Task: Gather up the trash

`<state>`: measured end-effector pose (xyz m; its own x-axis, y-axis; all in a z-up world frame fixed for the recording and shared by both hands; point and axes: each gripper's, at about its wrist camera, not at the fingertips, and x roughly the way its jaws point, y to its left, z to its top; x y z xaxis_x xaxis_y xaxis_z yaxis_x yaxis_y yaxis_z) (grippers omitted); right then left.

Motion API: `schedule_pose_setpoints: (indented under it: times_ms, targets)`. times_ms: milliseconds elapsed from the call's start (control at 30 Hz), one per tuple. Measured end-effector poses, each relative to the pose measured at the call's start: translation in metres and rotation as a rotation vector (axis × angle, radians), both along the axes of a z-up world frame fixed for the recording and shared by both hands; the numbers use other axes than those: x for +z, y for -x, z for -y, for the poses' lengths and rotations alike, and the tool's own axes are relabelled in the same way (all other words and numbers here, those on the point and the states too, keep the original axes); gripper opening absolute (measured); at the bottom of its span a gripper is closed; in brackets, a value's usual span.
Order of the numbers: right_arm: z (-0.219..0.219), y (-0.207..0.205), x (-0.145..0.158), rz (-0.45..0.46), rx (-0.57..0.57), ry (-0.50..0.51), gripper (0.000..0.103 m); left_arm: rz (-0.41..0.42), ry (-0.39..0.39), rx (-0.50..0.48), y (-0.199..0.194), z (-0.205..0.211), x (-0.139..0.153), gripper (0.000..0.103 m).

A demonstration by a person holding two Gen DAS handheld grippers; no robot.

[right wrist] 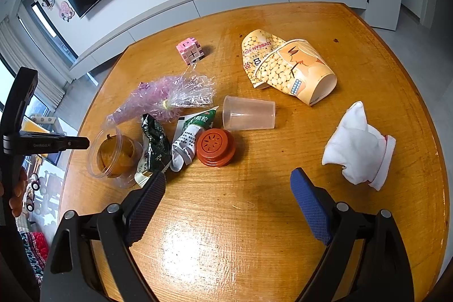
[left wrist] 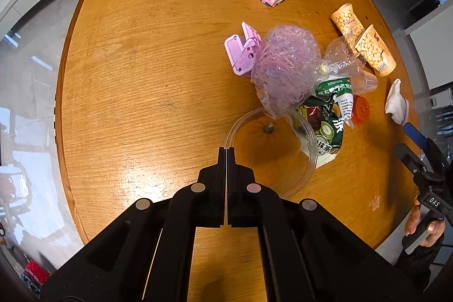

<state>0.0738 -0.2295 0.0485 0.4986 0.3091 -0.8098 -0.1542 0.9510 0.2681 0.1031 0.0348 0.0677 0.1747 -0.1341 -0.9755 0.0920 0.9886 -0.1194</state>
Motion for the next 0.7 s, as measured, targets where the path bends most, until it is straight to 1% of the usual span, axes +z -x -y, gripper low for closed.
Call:
schedule_pose_setpoints:
  times_ms: [33,67,100,133,200,233,267,300,367,400,433,500,567,667,700]
  targets:
    - [-0.001,0.0,0.0,0.0,0.001,0.001,0.091,0.002,0.0,-0.001,0.0,0.0,0.0,0.002]
    - [-0.001,0.0,-0.001,0.0,0.002,0.002,0.091,-0.001,0.003,-0.004,0.0,0.0,-0.001,0.009]
    - [-0.001,0.0,-0.001,0.0,0.003,0.004,0.091,-0.002,0.009,-0.003,0.0,0.0,-0.001,0.045]
    - [-0.001,0.001,-0.001,0.001,0.004,0.007,0.091,0.002,0.013,0.002,0.0,0.0,-0.002,0.097]
    - [-0.001,0.001,-0.001,-0.001,0.002,0.01,0.091,0.082,0.002,0.003,0.003,0.0,0.005,0.097]
    - [-0.001,0.001,-0.001,-0.002,0.002,0.011,0.091,0.091,0.002,0.002,0.003,-0.001,0.006,0.097]
    - [0.0,0.001,-0.001,0.0,0.001,0.01,0.091,0.089,0.023,0.014,0.003,-0.003,0.006,0.097]
    - [0.0,0.001,-0.001,0.002,0.0,0.008,0.091,0.088,0.026,0.023,0.002,-0.005,0.006,0.097]
    - [0.001,0.001,-0.001,0.001,-0.002,0.006,0.091,0.107,-0.008,0.036,0.002,-0.007,0.005,0.096]
    - [0.001,0.0,-0.002,-0.003,-0.002,0.006,0.091,0.114,-0.02,0.043,0.002,-0.009,0.005,0.088]
    - [0.001,0.0,-0.002,-0.003,-0.002,0.006,0.091,0.111,-0.025,0.052,0.001,-0.01,0.004,0.073]
    - [0.0,0.001,-0.003,-0.003,0.0,0.004,0.091,0.083,-0.025,0.065,-0.001,-0.013,-0.003,0.057]
    - [0.0,0.0,-0.004,-0.005,0.001,0.005,0.091,0.067,-0.056,0.048,-0.003,-0.009,-0.012,0.057]
    - [0.001,-0.001,-0.005,-0.01,0.0,0.007,0.091,0.064,-0.084,0.033,-0.003,-0.003,-0.02,0.057]
    - [0.001,-0.001,-0.006,-0.011,0.001,0.007,0.091,0.073,-0.099,0.032,-0.004,-0.003,-0.02,0.054]
